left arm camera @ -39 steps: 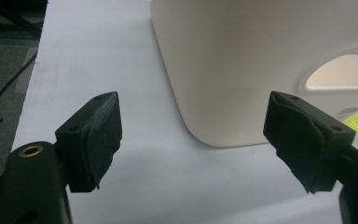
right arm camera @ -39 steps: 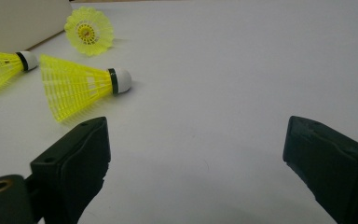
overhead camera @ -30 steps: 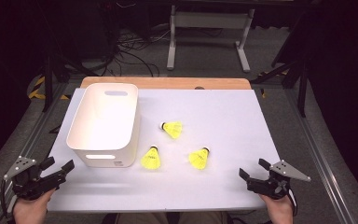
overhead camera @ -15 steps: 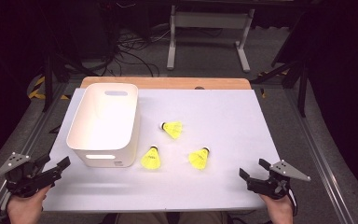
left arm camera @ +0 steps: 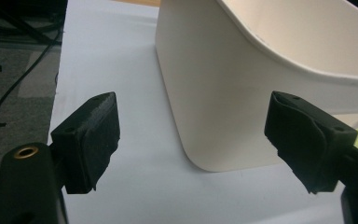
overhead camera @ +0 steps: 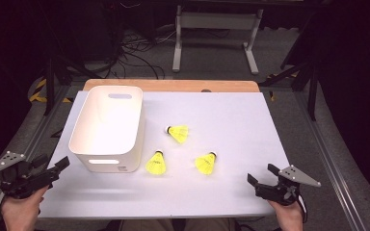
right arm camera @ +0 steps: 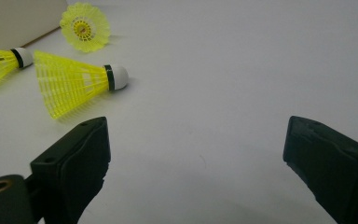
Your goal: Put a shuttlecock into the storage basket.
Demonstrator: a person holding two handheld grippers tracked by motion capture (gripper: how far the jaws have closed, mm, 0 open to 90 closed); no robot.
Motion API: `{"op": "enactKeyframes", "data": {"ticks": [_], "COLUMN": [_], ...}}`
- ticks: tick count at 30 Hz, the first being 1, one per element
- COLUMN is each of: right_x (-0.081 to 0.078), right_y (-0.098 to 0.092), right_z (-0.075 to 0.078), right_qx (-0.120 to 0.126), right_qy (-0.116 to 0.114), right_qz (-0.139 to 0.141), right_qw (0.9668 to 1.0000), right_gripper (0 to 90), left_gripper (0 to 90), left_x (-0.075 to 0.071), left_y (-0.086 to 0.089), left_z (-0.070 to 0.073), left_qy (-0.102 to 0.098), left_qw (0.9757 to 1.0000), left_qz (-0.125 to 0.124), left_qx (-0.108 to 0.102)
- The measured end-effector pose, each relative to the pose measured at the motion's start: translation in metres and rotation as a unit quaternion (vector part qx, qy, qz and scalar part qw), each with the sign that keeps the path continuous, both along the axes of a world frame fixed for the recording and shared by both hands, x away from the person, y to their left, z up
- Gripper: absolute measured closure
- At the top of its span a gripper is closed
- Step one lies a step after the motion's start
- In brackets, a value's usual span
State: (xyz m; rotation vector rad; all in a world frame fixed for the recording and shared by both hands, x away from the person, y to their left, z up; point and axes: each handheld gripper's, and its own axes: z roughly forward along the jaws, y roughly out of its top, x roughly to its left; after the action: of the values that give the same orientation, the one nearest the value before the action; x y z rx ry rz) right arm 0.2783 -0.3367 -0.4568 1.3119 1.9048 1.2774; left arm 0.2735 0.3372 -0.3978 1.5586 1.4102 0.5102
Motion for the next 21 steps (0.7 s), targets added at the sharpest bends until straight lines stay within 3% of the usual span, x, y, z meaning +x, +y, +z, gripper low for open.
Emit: {"op": "enactKeyframes", "data": {"ticks": [21], "right_x": [0.000], "right_y": [0.000], "right_z": [0.000], "right_qx": [0.000], "right_qy": [0.002], "right_qz": [0.001], "right_qw": [1.0000], "right_gripper": [7.8], "left_gripper": [18.7], "left_x": [0.009], "left_y": [-0.006], "left_z": [0.032], "left_qy": [0.000], "left_qw": [0.9998], "left_qz": [-0.012], "left_qx": [-0.013]}}
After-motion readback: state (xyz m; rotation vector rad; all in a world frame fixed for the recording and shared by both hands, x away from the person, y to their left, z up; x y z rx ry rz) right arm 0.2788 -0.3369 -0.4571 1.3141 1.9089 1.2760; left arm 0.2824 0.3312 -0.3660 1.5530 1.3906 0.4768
